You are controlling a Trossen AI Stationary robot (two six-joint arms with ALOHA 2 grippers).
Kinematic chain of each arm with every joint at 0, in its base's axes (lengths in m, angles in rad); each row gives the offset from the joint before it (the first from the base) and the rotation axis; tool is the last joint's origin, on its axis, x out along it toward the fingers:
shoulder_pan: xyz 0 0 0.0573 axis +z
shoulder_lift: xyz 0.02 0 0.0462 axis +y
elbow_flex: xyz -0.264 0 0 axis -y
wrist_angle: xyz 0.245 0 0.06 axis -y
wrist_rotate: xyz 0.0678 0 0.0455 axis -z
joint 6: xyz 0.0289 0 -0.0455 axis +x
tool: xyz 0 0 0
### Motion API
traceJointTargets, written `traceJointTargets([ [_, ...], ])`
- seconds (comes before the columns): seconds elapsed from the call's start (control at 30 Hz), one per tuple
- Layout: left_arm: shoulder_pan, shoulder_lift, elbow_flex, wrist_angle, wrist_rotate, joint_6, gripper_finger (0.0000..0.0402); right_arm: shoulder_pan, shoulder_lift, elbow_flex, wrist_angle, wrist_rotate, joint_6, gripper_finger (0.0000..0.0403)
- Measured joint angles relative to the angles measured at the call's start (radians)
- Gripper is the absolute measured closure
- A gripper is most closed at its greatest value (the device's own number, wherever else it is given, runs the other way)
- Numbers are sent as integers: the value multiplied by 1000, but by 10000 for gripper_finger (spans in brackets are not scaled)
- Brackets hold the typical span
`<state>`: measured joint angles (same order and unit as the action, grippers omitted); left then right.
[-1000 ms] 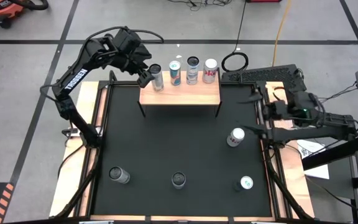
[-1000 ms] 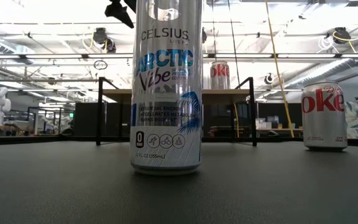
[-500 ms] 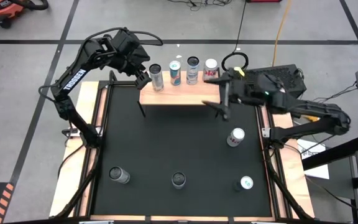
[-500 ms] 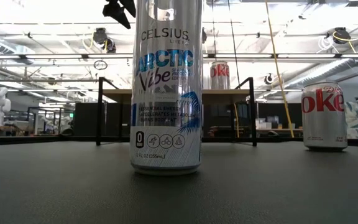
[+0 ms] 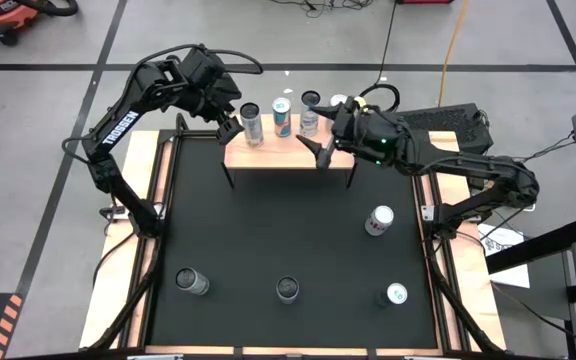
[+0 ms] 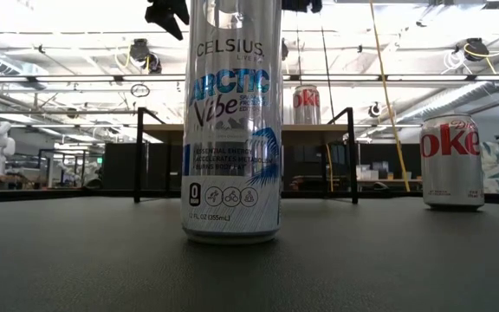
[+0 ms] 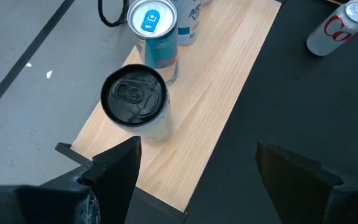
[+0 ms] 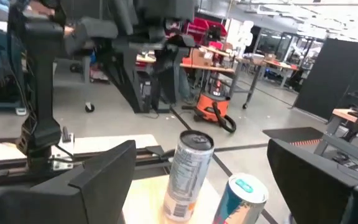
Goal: Place canned beverage on shelf
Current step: Adjust the white and black soda can
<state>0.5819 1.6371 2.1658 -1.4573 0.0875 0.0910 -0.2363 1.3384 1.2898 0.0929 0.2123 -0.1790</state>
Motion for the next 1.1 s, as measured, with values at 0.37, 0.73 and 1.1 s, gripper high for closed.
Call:
traceJointTargets([
  [0.37, 0, 0, 0, -10, 0, -31, 85, 2, 42, 1, -71, -3, 74, 57],
  [0.73, -2, 0, 0, -68, 0, -31, 85, -42, 52, 28, 16, -207, 14, 57],
  [1.1, -32, -14, 2, -71, -15, -162, 85, -110, 215, 109, 76, -221, -70, 57],
])
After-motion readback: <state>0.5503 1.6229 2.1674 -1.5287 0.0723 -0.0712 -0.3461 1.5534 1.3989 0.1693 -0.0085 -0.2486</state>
